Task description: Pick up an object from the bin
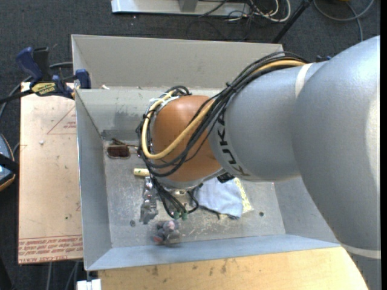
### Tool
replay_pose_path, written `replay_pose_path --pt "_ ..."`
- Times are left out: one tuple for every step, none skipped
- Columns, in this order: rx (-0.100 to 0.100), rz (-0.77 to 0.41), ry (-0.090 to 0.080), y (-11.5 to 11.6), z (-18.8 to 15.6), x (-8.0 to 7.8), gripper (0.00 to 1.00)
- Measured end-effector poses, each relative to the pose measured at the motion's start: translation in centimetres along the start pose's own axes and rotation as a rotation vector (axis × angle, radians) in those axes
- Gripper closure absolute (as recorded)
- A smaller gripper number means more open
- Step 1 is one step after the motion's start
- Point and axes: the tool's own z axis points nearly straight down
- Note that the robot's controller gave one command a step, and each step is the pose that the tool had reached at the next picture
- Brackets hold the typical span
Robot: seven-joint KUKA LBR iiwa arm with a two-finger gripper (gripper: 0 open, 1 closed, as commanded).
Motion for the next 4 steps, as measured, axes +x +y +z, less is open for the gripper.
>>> replay_pose_path --pt "0.000 0.002 0.000 -0.3 -1.8 0.9 1.00" --pt "-0.001 0.014 0.001 -3.3 -5.9 -0.9 1.00" --pt "-0.001 0.011 -0.014 -3.0 -6.4 -1.0 1.00" --pt "-0.001 -0.002 0.003 -2.5 -4.2 0.3 1.00"
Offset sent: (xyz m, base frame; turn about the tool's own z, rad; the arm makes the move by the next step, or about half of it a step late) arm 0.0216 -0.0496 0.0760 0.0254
